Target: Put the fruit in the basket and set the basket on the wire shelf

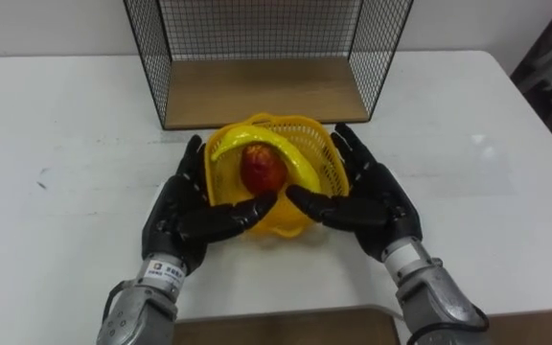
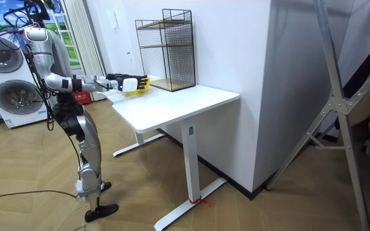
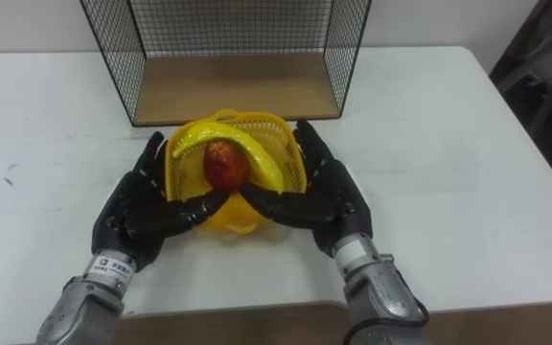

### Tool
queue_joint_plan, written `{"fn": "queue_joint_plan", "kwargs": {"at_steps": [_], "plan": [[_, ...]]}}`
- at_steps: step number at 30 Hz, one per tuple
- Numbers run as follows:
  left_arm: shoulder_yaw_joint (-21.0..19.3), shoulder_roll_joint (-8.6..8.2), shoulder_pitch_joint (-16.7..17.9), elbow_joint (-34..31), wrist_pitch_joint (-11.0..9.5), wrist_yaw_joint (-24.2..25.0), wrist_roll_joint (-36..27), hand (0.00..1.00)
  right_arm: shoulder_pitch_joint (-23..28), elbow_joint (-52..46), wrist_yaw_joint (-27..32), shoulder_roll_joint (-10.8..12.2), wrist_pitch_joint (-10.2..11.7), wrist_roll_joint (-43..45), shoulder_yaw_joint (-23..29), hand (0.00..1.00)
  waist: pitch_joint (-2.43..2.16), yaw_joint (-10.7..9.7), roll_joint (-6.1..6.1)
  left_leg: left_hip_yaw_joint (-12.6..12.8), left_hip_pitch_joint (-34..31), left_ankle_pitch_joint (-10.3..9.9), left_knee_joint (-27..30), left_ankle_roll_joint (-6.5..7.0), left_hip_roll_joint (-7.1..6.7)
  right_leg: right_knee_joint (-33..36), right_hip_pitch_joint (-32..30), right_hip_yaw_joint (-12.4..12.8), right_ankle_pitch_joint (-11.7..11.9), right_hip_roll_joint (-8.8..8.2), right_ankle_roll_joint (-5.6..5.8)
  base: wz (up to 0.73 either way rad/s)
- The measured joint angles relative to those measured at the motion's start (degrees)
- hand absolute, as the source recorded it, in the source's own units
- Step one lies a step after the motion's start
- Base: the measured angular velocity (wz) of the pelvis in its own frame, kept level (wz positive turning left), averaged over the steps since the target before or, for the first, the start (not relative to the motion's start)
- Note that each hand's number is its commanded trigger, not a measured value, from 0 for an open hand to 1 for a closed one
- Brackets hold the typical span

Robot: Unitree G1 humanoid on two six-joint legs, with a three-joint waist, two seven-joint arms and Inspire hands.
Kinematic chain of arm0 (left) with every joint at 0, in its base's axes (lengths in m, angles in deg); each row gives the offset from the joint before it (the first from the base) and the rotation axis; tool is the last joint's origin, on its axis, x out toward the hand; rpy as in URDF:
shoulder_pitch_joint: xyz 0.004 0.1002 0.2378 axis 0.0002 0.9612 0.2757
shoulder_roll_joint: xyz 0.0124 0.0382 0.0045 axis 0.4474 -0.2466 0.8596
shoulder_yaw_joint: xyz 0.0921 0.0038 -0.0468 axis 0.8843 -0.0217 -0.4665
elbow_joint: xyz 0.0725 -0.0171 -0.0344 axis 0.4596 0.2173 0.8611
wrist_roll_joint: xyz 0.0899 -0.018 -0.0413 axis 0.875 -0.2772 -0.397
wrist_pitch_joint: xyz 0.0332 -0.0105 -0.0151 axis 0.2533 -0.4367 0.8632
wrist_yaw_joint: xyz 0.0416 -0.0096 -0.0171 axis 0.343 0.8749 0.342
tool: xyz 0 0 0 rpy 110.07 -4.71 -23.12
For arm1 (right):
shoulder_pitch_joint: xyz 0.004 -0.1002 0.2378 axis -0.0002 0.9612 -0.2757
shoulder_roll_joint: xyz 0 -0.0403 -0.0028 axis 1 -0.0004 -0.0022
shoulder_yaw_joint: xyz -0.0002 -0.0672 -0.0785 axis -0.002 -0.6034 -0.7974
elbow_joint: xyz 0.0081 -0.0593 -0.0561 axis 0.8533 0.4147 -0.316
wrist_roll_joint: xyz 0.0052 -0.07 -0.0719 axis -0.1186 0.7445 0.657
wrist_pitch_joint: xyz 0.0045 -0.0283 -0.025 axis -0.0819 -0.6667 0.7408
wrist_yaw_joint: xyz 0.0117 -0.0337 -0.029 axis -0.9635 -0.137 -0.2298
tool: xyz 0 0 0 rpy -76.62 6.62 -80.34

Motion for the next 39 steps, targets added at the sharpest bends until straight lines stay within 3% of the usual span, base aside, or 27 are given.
{"fn": "queue_joint_plan", "kwargs": {"at_steps": [6, 14, 18, 34, 39], "plan": [[0.0, -0.01, -0.1, 0.0, -0.4, -0.1, 0.0, 0.00, -0.1, 0.0, 1.2, 0.0, 1.7, 3.1, -1.0, 0.00, 0.10, 0.2, 0.55, 0.3, 0.1, 0.0, 0.0, 0.00, 0.00, 0.0, -0.1, 0.5, 0.0, 0.02, 0.00, 0.00], [-1.1, -0.17, -2.1, -2.3, -0.4, -0.6, 0.4, 0.00, -1.4, -5.0, 2.3, -0.3, 2.1, 6.2, -1.2, 0.00, 0.03, 0.3, 0.52, 0.8, -0.4, 0.1, -0.1, -0.03, 0.09, 0.0, -0.9, 0.6, 0.1, 0.15, -0.14, -0.03], [-1.2, -0.17, -2.6, -5.2, -2.2, -0.6, 0.4, 0.00, -1.5, -6.7, 2.3, -0.3, 3.6, 5.9, -1.1, 0.00, 0.03, 0.4, 0.54, 0.6, 0.4, 0.1, -0.4, -0.04, 0.09, -0.1, -0.3, 0.6, 0.1, 0.17, -0.14, 0.00], [-1.7, -0.14, -2.9, -9.0, -3.1, -1.5, 0.4, 0.00, -1.5, -9.1, 2.3, -0.6, 4.4, 1.9, -1.8, 0.00, -0.12, 0.6, 0.28, 0.6, 0.6, 0.1, 0.0, -0.05, 0.16, 0.1, 0.2, 0.3, 0.1, 0.14, -0.14, 0.00], [-1.8, 0.36, -2.9, -10.2, -4.9, -1.5, 0.4, 0.00, -1.5, -9.3, 2.3, -0.8, 5.6, 3.0, -2.2, 0.00, -0.16, 0.4, 0.22, 0.2, 0.5, 0.0, 1.1, -0.07, 0.28, 0.3, 0.7, -0.1, 0.1, 0.15, -0.15, 0.04]]}}
